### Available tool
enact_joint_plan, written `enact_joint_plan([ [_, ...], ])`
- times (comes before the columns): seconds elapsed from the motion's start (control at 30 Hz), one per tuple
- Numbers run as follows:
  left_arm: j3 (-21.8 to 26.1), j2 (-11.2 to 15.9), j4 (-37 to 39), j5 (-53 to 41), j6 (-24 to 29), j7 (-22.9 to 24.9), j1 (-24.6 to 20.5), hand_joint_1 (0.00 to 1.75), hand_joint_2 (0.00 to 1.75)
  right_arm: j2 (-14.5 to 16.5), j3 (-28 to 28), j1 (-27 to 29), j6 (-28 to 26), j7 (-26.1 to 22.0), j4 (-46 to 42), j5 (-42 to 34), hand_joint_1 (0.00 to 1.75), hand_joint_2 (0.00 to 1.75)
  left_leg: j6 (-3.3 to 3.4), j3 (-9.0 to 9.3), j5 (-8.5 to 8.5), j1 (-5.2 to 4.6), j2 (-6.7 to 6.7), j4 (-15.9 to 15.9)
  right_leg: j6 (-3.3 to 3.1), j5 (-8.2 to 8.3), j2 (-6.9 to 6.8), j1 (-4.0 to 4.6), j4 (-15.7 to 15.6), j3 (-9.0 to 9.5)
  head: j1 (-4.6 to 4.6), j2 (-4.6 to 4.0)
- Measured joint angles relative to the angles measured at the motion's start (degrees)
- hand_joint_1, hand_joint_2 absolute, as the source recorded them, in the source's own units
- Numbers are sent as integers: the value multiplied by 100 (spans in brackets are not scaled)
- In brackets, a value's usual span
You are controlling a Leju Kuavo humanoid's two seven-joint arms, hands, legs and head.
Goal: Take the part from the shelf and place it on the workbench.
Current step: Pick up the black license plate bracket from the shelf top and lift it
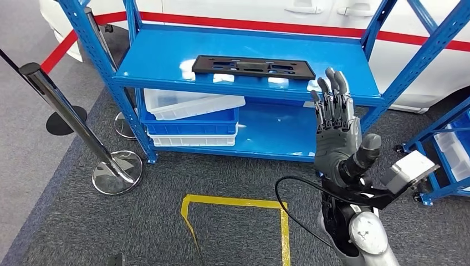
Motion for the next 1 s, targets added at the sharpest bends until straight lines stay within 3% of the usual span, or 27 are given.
enact_joint_plan([
  [0.07,-9,4,1,-2,-1,3,-13,0,0,-13,0,-3,-8,-7,17,-8,0,0,51,50,-52,-37,-1,-1,-18,-237,0,18,740,-473,3,0],
  [0.1,-16,4,1,-2,-2,5,-10,0,0,-17,1,2,-11,-7,30,-16,0,0,67,82,-81,-62,-4,-1,-38,-251,1,32,954,-655,3,0],
  [0.13,-26,3,1,-3,-3,9,0,0,0,-22,1,5,-15,-7,44,-24,0,0,79,129,-116,-89,-7,-1,-74,-157,2,54,978,-747,3,0],
  [0.17,-35,2,1,-3,-3,12,8,0,0,-27,1,5,-17,-7,54,-29,0,0,86,190,-156,-116,-11,-1,-127,56,3,86,773,-722,3,0],
  [0.23,-49,-13,1,-4,-3,15,16,0,0,-30,1,-1,-17,-8,66,-33,0,0,88,327,-246,-160,-16,-13,-292,543,1,180,44,-494,-13,0],
  [0.3,-56,-27,2,-10,-4,17,-3,0,0,-32,2,-13,-17,-10,71,-36,0,0,55,396,-300,-157,-12,-31,-449,680,1,273,-466,-325,-31,1],
  [0.37,-61,-36,3,-16,-5,21,-11,0,0,-34,2,-16,-17,-10,75,-38,0,0,1,436,-299,-149,3,-13,-515,652,8,297,-641,-234,-27,2],
  [0.47,-67,-33,4,-19,-5,23,-9,0,0,-39,2,-24,-17,-11,78,-40,0,0,-79,393,-425,-151,14,245,-490,700,5,207,-793,0,-29,2],
  [0.57,-74,-33,5,-28,-7,24,-29,0,0,-39,2,-33,-16,-17,81,-46,0,0,-200,-178,-781,-73,15,1126,-451,626,-2,154,-820,116,-37,1],
  [0.6,-79,-33,5,-33,-6,28,-26,0,0,-40,3,-27,-16,-29,85,-49,0,0,-236,-364,-821,-40,16,1327,-428,586,1,134,-815,148,-37,1],
  [0.63,-84,-33,7,-37,-4,35,-16,0,0,-40,3,-21,-16,-49,89,-54,0,0,-271,-468,-757,-10,17,1358,-401,540,7,110,-805,189,-37,1],
  [0.67,-87,-30,9,-39,-2,45,-4,0,0,-40,3,-15,-17,-73,92,-60,0,0,-310,-474,-563,20,18,1190,-365,486,15,80,-788,241,-39,1],
  [0.73,-93,-26,15,-43,2,62,13,0,0,-40,4,-6,-19,-114,95,-69,0,0,-396,-311,-54,64,14,546,-275,360,26,23,-742,339,-39,0],
  [0.77,-95,-25,18,-46,3,69,10,0,0,-40,3,-5,-20,-126,98,-71,0,0,-412,-240,41,64,14,272,-230,307,27,7,-710,362,-48,0],
  [0.8,-98,-27,20,-49,3,75,1,0,0,-40,4,-7,-15,-137,99,-69,0,0,-384,-205,76,55,10,138,-186,265,27,3,-684,358,-54,1],
  [0.87,-103,-29,24,-61,2,83,-3,0,0,-42,4,0,11,-151,105,-49,0,0,-248,-196,-12,30,7,111,-117,214,25,23,-658,344,-52,1],
  [0.93,-107,-27,29,-80,2,89,16,0,0,-51,4,5,56,-158,109,10,0,0,-139,-146,7,38,5,118,-73,147,21,27,-597,343,-32,1],
  [1.0,-110,-23,34,-105,7,95,19,0,0,-67,4,-6,102,-152,109,107,0,87,-78,-75,-21,39,5,92,-48,-35,16,15,-205,166,-16,2],
])
